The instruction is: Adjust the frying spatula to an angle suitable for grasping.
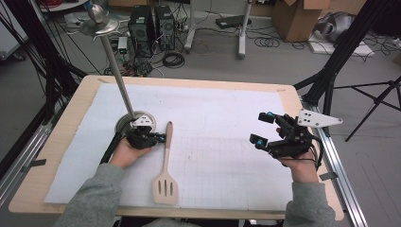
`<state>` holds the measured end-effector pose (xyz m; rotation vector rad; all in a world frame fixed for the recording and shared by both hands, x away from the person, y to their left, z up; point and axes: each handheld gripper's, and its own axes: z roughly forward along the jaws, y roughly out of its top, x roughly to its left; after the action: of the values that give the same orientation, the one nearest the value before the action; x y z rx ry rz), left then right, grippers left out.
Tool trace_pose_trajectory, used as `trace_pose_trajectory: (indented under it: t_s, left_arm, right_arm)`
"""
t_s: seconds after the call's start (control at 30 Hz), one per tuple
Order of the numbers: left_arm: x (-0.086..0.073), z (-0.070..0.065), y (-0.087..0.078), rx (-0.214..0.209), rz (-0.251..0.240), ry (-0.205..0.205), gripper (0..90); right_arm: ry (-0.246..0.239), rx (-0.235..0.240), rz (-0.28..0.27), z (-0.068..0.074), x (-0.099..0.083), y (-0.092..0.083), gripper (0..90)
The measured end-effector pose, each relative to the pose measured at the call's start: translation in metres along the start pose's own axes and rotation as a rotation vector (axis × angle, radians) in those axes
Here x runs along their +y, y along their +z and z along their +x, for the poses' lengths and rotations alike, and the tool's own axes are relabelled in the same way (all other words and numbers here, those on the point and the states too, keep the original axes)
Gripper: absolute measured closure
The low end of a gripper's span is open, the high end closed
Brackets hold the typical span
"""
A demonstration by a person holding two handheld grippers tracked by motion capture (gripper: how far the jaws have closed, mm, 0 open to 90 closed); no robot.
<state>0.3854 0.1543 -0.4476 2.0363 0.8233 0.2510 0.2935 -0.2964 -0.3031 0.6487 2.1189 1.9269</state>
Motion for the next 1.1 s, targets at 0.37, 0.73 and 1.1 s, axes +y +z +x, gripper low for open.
trace_pose_trajectory:
  t_s: [0.37,0.73,1.1]
  left_arm:
    - [0.007,-0.005,0.013,-0.014,-0.004,0.017,89.7]
    - [0.011,-0.011,0.012,0.014,0.014,0.054,89.7]
    - [0.015,-0.039,-0.021,-0.059,0.012,0.100,89.6]
  right_arm:
    - [0.008,-0.005,-0.006,0.000,-0.001,-0.003,10.8]
    - [0.000,-0.004,-0.005,0.000,-0.001,-0.004,10.8]
    - [0.003,-0.013,-0.012,0.000,-0.001,-0.007,10.8]
